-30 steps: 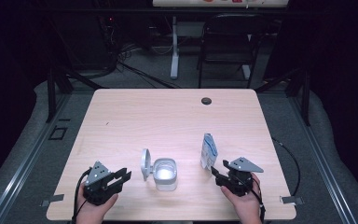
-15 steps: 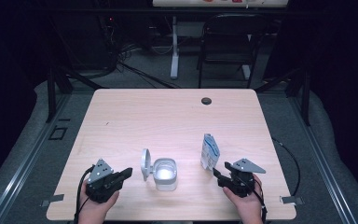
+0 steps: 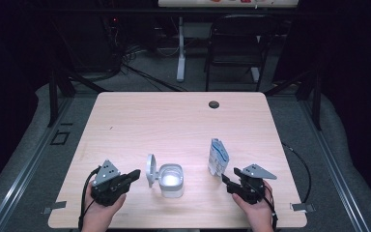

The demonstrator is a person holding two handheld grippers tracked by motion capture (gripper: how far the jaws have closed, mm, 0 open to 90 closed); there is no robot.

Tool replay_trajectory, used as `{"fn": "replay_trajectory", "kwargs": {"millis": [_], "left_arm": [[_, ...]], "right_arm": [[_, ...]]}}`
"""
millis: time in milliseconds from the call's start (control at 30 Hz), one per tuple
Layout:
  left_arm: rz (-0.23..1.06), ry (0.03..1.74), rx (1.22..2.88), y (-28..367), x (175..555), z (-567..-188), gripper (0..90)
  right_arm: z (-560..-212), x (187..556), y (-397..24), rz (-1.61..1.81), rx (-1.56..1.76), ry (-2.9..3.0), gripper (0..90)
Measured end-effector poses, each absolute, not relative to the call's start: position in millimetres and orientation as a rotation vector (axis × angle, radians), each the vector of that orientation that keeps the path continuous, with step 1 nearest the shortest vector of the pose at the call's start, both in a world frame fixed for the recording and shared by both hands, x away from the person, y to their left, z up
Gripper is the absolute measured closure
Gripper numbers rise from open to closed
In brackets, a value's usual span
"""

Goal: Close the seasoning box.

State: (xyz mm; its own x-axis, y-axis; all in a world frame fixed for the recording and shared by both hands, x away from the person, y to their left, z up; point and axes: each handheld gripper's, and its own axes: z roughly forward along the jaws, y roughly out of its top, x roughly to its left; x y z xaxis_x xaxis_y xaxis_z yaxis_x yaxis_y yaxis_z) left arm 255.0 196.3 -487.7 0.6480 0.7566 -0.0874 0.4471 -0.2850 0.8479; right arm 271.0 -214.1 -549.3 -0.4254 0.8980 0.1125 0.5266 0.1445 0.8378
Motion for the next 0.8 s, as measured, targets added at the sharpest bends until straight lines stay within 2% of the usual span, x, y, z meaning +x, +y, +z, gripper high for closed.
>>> {"fn": "replay_trajectory", "kwargs": {"millis": [800], "left_arm": [[0.395, 0.913, 1.920, 185.6, 259.7, -479.9, 90.0]], "right_arm": [[-551.8, 271.3, -210.3, 1.193, 1.359, 2.022, 44.8]]}}
